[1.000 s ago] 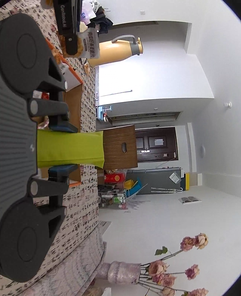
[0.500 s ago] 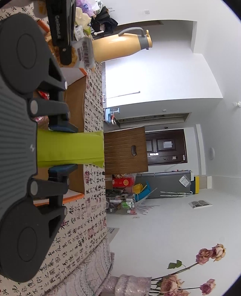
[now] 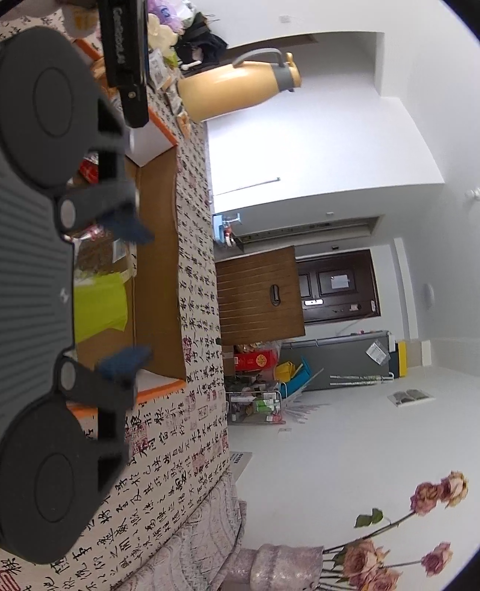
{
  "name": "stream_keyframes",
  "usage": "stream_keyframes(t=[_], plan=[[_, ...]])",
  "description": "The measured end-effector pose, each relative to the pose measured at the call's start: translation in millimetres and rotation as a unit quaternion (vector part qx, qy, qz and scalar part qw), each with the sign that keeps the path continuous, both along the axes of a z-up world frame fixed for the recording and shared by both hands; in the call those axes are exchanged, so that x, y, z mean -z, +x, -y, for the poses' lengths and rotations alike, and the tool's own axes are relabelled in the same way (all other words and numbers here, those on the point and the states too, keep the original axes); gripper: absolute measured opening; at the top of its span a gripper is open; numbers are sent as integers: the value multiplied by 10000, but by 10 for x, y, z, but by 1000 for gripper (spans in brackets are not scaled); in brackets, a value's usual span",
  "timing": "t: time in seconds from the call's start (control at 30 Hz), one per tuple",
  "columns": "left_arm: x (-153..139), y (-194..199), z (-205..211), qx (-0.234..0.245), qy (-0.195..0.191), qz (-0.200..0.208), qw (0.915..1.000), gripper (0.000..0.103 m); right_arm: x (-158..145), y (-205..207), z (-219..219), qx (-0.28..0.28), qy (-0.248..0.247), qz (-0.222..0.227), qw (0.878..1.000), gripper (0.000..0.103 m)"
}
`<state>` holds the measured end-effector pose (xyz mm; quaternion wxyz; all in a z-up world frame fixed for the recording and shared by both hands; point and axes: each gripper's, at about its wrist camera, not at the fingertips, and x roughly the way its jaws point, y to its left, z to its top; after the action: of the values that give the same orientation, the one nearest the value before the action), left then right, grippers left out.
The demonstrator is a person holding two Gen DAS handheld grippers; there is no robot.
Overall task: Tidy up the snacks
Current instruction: 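Carry both snacks over the box and open both tools inside, then move both tools back to the snack pile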
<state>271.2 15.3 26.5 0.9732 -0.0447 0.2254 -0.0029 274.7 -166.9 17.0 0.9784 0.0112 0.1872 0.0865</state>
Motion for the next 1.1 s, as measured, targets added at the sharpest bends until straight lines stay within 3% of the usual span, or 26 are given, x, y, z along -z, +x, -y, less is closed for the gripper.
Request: stream_keyframes(t=[0.03,0.1,1.1], plan=[[-9,-20,6,-28,-4,51,10000,103,-5,-12,13,16,34,32,10000,91],[-32,-58,22,-33,8,130,9999,103,-4,-26,38,51,102,66,9999,103],[-102,-147,15,-72,-75,185,9998,103,-107,-198,-39,39,-31,310,9995,103]])
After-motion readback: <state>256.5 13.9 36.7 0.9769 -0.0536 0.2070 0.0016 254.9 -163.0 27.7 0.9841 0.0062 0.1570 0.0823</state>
